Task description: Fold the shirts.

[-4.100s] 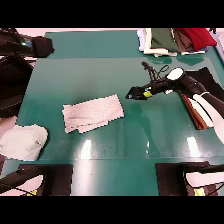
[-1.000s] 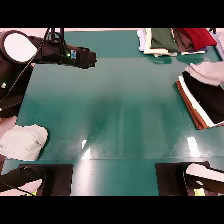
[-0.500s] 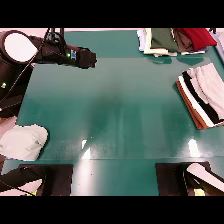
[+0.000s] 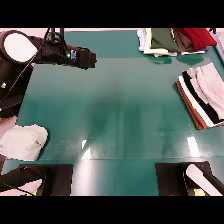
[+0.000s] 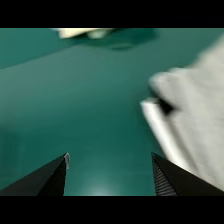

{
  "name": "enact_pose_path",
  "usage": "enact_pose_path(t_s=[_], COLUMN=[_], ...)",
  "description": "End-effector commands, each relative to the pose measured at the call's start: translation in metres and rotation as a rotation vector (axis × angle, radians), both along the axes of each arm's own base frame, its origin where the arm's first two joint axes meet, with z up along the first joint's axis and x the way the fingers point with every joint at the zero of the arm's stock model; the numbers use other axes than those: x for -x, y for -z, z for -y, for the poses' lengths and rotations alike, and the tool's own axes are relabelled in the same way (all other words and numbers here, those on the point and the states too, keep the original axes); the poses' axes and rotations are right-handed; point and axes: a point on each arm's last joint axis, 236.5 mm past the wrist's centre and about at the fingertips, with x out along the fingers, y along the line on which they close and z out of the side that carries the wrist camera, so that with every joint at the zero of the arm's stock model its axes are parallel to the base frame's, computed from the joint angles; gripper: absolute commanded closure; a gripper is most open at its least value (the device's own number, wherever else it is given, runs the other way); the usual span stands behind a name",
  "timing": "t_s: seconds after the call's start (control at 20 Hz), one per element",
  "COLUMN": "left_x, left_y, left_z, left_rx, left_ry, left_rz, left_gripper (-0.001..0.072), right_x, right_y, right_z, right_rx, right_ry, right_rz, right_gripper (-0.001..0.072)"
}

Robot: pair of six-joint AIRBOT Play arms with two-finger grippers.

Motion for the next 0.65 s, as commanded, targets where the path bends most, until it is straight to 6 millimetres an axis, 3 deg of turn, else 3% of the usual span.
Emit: enact_pose_path(t_s=[0.0, 0.05, 0.1, 0.15, 0.2, 0.4, 0.6], left_x=[-0.002, -0.003, -0.003, -0.004, -0.005, -0.01, -0.01], left_y=[-0.002, -0.004, -0.004, -0.006, -0.006, -0.014, -0.014], left_z=[0.001, 0.001, 0.001, 0.001, 0.001, 0.002, 0.002], left_rx=[0.007, 0.011, 0.013, 0.016, 0.018, 0.038, 0.038], left_ry=[-0.003, -0.006, -0.007, -0.008, -0.01, -0.021, -0.021], left_rz=[0.01, 0.016, 0.019, 0.024, 0.028, 0.058, 0.058], left_gripper=[0.0685, 0.0685, 0.0685, 0.0684, 0.0685, 0.0685, 0.0684], right_x=[-0.013, -0.014, -0.012, -0.009, -0.007, -0.002, -0.002], right_y=[-0.017, -0.014, -0.011, -0.006, 0.0, 0.019, 0.02], right_z=[-0.112, -0.137, -0.159, -0.181, -0.198, -0.233, -0.235], right_rx=[-0.04, -0.044, -0.047, -0.052, -0.056, -0.072, -0.073], right_ry=[-0.256, -0.315, -0.371, -0.427, -0.473, -0.562, -0.568], right_rz=[0.07, 0.067, 0.061, 0.047, 0.032, -0.02, -0.024], right_gripper=[0.0142, 0.0249, 0.0404, 0.0618, 0.0696, 0.0696, 0.0695])
